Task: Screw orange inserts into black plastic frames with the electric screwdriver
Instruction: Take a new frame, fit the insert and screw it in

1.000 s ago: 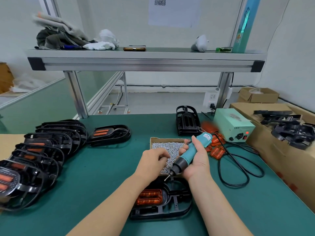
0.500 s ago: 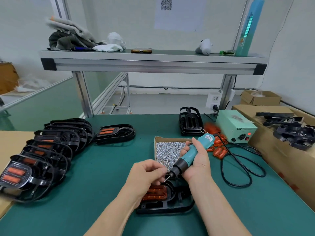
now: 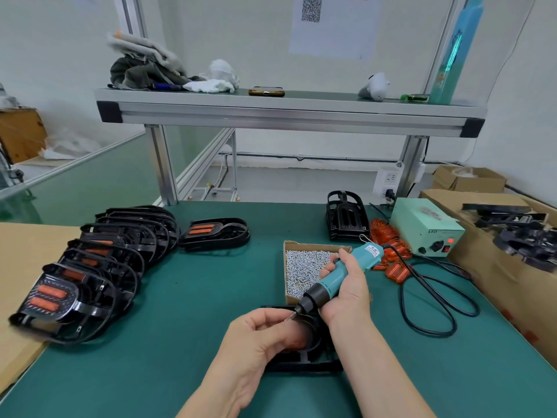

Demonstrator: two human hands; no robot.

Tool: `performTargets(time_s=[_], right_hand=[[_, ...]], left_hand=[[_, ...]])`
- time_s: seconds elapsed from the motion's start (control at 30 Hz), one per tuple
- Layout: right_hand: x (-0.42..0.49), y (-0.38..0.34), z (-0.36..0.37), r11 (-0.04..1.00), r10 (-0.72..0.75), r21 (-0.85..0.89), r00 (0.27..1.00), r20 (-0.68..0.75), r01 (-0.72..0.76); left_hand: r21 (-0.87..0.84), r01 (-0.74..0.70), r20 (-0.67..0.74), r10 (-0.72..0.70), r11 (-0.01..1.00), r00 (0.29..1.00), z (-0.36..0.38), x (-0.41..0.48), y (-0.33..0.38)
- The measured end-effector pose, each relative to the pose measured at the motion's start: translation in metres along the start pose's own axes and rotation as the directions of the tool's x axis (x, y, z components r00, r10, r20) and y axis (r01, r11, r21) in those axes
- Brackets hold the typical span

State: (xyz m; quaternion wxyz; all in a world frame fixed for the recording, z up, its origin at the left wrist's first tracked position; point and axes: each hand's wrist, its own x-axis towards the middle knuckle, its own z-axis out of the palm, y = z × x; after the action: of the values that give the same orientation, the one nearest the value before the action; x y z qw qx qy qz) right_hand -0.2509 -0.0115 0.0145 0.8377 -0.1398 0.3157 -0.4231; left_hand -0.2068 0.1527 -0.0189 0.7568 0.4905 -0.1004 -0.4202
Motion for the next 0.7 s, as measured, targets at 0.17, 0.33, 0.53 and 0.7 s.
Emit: performTargets(time_s=[0.17,0.33,0.53,0.7], right_hand=[[-0.002,0.001,0.001,1.0,-0.006,0.019,1.0,-0.009,0.006],[-0.004,0.003,0.001,1.0,-0.021,-0.016,1.0,-0.021,0.02],[-0.002,0.011,-0.001,0.994,-0.052,-0.102,0.998,-0.027,0.049],[-0.007,0.017,0.0,0.978,-0.121,-0.176,0.991,-0.062,0.108]], left_hand=[[0.01,0.0,-0.049,0.001,1.0,0.999,-0.004,-0.004,0.004],[0.165,-0.016,-0.096,0.032,0.986,0.995,-0.008,-0.008,0.007],[0.471,-0.099,-0.167,0.199,0.877,0.966,-0.006,-0.012,0.007],[0.81,-0.134,-0.152,0.425,0.572,0.892,0.0,-0.015,0.004]])
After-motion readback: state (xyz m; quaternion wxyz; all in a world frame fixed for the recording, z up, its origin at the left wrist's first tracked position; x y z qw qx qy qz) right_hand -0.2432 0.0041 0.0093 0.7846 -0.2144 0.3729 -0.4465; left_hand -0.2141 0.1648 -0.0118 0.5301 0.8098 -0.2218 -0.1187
